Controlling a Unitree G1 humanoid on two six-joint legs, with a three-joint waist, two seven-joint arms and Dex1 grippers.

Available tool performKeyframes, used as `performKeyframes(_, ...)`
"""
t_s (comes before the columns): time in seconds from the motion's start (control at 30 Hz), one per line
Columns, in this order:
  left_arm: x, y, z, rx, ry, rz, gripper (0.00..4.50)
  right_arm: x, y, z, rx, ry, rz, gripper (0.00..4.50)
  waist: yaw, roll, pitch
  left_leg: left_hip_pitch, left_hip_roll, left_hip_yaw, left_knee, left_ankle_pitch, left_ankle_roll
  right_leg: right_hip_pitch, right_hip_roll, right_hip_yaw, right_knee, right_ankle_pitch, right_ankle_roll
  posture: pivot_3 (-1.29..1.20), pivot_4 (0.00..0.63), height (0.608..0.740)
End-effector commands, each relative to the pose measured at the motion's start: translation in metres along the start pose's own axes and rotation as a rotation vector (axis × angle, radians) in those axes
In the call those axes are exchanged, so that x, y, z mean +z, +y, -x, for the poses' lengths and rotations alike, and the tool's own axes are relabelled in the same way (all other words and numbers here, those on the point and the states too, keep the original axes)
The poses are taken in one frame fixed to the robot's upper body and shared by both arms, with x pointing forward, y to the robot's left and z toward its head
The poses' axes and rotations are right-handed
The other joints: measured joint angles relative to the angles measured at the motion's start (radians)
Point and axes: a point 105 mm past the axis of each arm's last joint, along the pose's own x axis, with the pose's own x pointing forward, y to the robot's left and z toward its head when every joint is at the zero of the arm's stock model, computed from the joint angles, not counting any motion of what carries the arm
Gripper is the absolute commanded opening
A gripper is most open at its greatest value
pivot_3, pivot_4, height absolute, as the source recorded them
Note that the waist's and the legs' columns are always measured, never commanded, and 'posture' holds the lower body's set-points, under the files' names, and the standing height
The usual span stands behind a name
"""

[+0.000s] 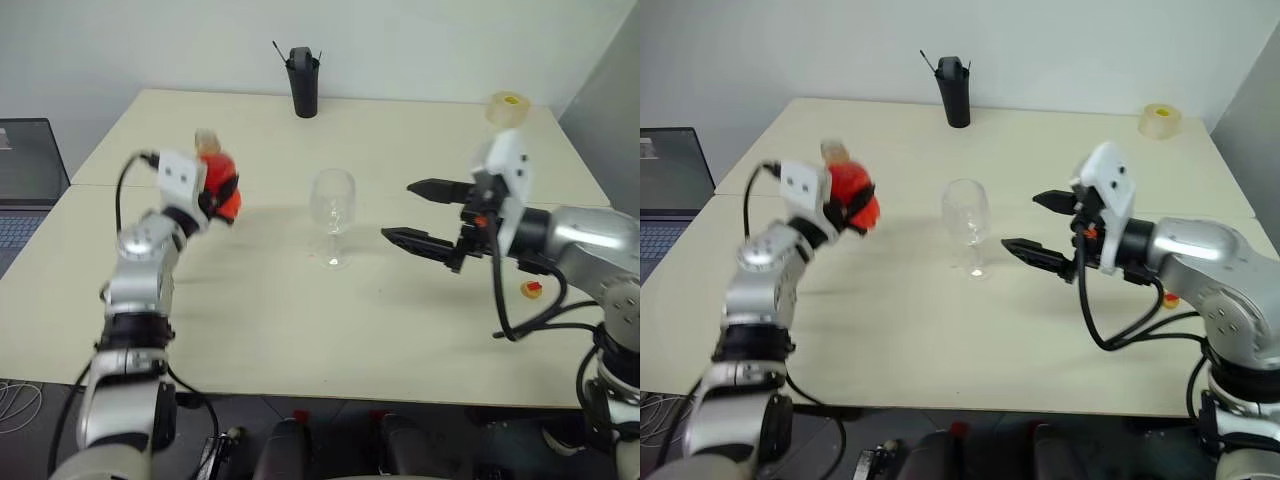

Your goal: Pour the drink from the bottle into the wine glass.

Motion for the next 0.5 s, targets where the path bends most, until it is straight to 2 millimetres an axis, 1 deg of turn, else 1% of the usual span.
performKeyframes(0.03, 0.05, -0.007, -0.02, -0.138, -0.124, -0.237, 0.99, 0.001, 0.016, 0.014, -0.025, -0.029, 0.075, 4.5, 0.005, 0.0, 0.0, 0.0, 0.0, 0.001, 0.0, 0.0, 0.0, 0.0, 0.001, -0.001, -0.001, 0.0, 0.0, 0.0, 0.15, 0.74)
performKeyframes(0.1, 0.057, -0.01, -0.027, -0.176, -0.145, -0.286, 0.98, -0.007, 0.02, 0.016, -0.044, -0.012, 0.071, 4.5, 0.006, 0.0, 0.0, 0.001, 0.0, 0.003, 0.0, 0.0, 0.0, 0.0, 0.001, 0.0, -0.001, 0.0, 0.001, 0.0, 0.15, 0.74)
performKeyframes(0.2, 0.063, -0.021, -0.039, -0.247, -0.17, -0.387, 0.98, -0.017, 0.025, 0.018, -0.067, 0.004, 0.059, 4.5, -0.002, 0.0, 0.0, 0.006, -0.001, 0.008, -0.001, 0.0, 0.0, 0.002, 0.002, 0.004, 0.0, 0.001, 0.001, 0.0, 0.15, 0.74)
performKeyframes(0.33, 0.054, -0.033, -0.047, -0.28, -0.168, -0.45, 0.98, -0.02, 0.027, 0.015, -0.107, 0.005, 0.073, 4.5, -0.02, -0.001, 0.001, 0.006, 0.0, 0.008, -0.002, 0.0, 0.0, 0.002, 0.007, 0.005, 0.001, 0.001, 0.001, 0.0, 0.15, 0.74)
performKeyframes(0.5, 0.051, -0.034, -0.049, -0.278, -0.185, -0.563, 0.98, -0.02, 0.025, 0.014, -0.148, 0.003, 0.079, 4.5, -0.018, -0.001, 0.002, 0.006, 0.0, 0.008, -0.001, 0.0, 0.0, 0.001, 0.007, 0.005, 0.001, 0.001, 0.001, 0.0, 0.15, 0.74)
